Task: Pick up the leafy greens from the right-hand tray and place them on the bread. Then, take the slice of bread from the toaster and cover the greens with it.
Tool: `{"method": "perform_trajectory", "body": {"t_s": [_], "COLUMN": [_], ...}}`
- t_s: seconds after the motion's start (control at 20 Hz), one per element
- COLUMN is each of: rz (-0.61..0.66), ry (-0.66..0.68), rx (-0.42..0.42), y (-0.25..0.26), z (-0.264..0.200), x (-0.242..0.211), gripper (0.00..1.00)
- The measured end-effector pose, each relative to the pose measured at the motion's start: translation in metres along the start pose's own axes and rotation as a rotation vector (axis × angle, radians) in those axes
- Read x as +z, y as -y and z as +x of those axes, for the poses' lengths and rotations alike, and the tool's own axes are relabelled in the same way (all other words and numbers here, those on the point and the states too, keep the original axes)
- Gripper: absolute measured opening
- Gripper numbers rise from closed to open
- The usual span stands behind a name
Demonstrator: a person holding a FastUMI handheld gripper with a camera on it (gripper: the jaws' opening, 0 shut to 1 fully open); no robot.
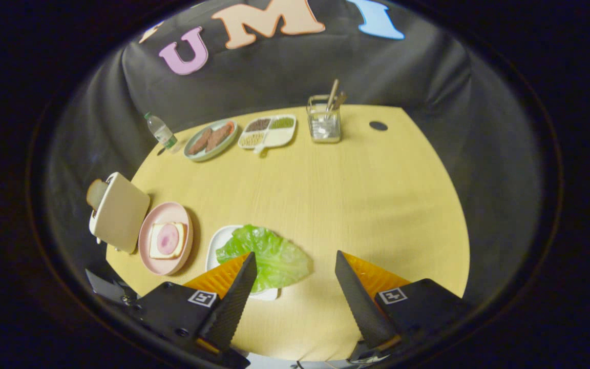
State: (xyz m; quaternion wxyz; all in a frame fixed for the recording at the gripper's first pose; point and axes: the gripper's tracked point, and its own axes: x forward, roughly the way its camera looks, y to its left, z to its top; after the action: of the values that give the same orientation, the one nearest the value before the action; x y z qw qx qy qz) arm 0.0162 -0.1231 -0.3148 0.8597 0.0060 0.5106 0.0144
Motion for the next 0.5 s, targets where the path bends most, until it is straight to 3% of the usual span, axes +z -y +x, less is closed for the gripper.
{"method": "perform_trajectory", "body": {"t_s": [0.25, 0.5], "rz": [0.021, 0.067], "ry": [-0.180, -0.271], "rx": [0.047, 0.116], "y": [0.015, 0.004], "z": [0.037, 0.061], "x": [-0.027, -0.038], "gripper": [0.97, 0.96]}}
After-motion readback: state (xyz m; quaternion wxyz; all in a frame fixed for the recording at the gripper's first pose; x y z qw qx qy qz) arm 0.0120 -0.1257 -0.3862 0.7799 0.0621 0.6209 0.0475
